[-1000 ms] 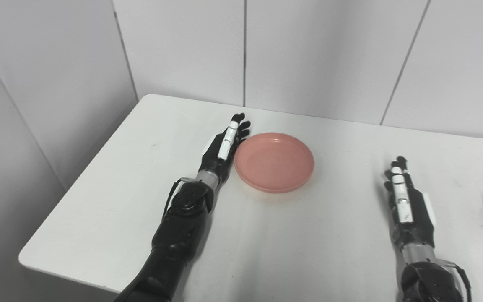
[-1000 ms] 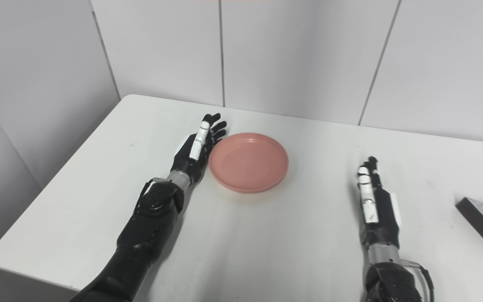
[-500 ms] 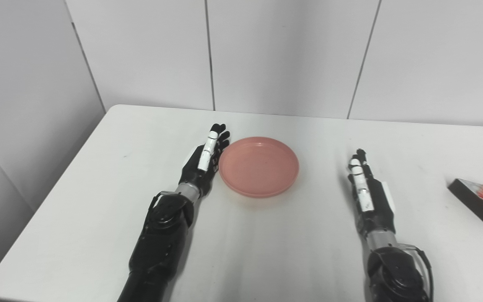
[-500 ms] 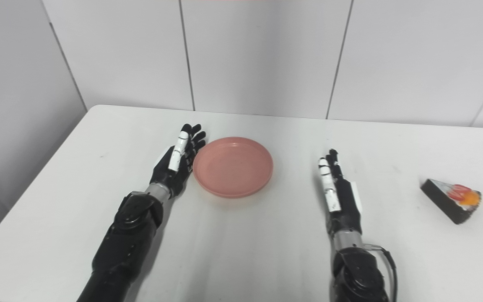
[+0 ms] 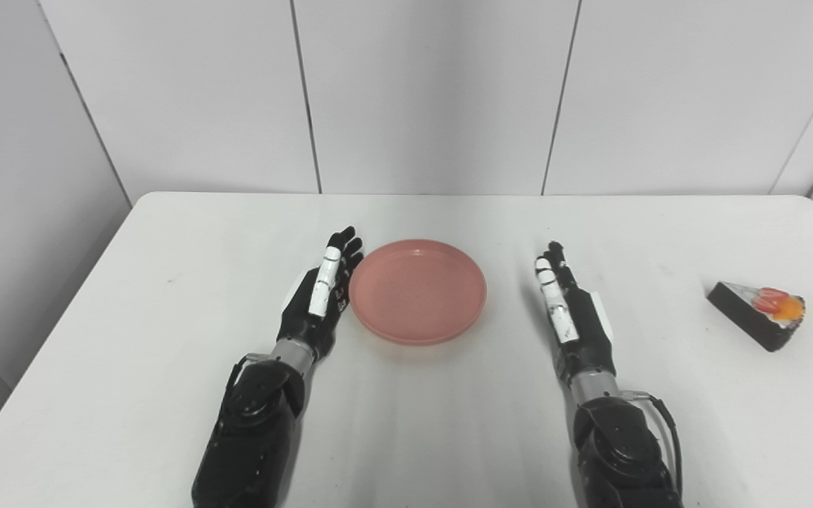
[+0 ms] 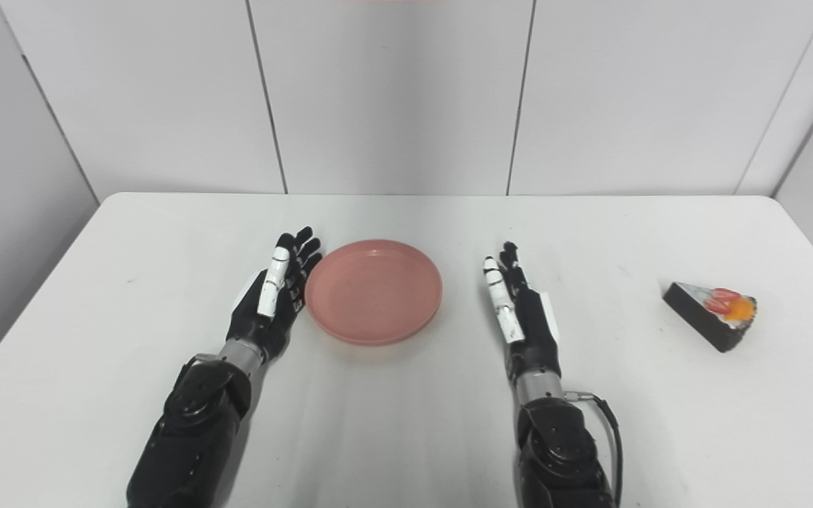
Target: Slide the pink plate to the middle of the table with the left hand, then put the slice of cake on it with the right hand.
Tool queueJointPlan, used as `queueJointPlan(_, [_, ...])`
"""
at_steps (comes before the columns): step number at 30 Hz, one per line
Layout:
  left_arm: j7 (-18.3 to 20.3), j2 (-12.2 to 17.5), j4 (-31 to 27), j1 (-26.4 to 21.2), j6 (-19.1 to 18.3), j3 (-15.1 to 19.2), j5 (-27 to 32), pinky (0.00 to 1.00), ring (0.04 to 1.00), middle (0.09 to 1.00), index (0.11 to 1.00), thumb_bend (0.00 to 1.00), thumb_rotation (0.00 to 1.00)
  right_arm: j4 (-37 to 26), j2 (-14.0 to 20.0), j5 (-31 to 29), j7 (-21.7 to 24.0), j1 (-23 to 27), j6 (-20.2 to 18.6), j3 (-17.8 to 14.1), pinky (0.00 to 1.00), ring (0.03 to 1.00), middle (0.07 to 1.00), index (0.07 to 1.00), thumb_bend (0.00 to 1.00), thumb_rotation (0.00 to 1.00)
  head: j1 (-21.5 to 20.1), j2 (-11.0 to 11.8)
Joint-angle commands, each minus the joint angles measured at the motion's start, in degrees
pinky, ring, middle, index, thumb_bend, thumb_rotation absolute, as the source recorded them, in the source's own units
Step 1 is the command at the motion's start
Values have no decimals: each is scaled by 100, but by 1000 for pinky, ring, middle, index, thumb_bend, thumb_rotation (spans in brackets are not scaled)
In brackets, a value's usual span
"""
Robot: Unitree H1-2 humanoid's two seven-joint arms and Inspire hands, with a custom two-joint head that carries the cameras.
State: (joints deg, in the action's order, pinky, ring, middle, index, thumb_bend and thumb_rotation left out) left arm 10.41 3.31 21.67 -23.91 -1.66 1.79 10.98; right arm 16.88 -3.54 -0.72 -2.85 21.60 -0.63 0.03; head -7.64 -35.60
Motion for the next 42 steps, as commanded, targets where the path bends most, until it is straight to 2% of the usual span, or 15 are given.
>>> queueJointPlan(1, [88,-44,-15,-105,205,-63,-31,1000,1000,1000,1000,697,1000,-39,-108,60,-11,225,143,70,1000,962,969,967,515,816,2,4])
queueJointPlan(6, [171,-84,249,-101,623,-34,40,1000,1000,1000,1000,670,1000,44,-141,23,-13,259,230,78,998,962,960,959,552,783,-68,16])
queueJointPlan(8, [232,-86,335,-109,731,-31,92,1000,1000,1000,1000,688,1000,80,-132,48,-5,268,286,97,998,961,961,959,543,782,-86,20])
queueJointPlan(16, [265,-84,487,-126,928,-36,77,1000,1000,1000,1000,709,1000,54,-50,149,43,278,246,183,987,970,962,961,569,830,-134,19])
queueJointPlan(22, [262,-36,694,-188,1040,-78,-51,1000,1000,1000,1000,716,1000,2,-24,93,91,312,294,177,978,936,948,952,506,837,-275,39])
queueJointPlan(25, [197,-39,739,-199,1151,-72,-118,1000,1000,1000,1000,690,1000,-62,29,111,89,370,252,164,979,924,936,939,550,842,-275,39])
queueJointPlan(31, [105,9,961,-249,1344,-78,-326,1000,1000,1000,1000,678,1000,-246,425,318,7,662,273,42,922,896,910,917,519,854,-517,118])
queueJointPlan(33, [147,22,1019,-265,1405,-74,-328,1000,1000,1000,1000,674,1000,-359,585,442,-46,754,97,-4,920,886,906,912,545,883,-559,135])
queueJointPlan(34, [156,28,1040,-270,1419,-72,-333,1000,1000,1000,1000,667,1000,-442,670,537,-93,785,-3,-32,911,875,900,901,580,872,-575,144])
queueJointPlan(37, [184,52,1085,-281,1424,-76,-337,1000,1000,1000,1000,661,1000,-595,916,709,-125,892,-153,-97,897,866,892,893,595,858,-654,179])
queueJointPlan(39, [218,75,1103,-282,1435,-86,-336,1000,1000,1000,1000,676,1000,-686,1083,714,-105,983,-244,-190,886,871,879,892,539,809,-707,191])
queueJointPlan(40, [235,82,1112,-282,1456,-88,-333,1000,1000,1000,1000,674,1000,-723,1133,692,-108,1012,-284,-237,855,857,868,883,532,712,-707,191])
queueJointPlan(42, [250,94,1126,-276,1501,-81,-327,1000,1000,1000,1000,674,1000,-868,1317,1077,-278,1059,-505,-234,820,844,852,862,552,661,-775,215])
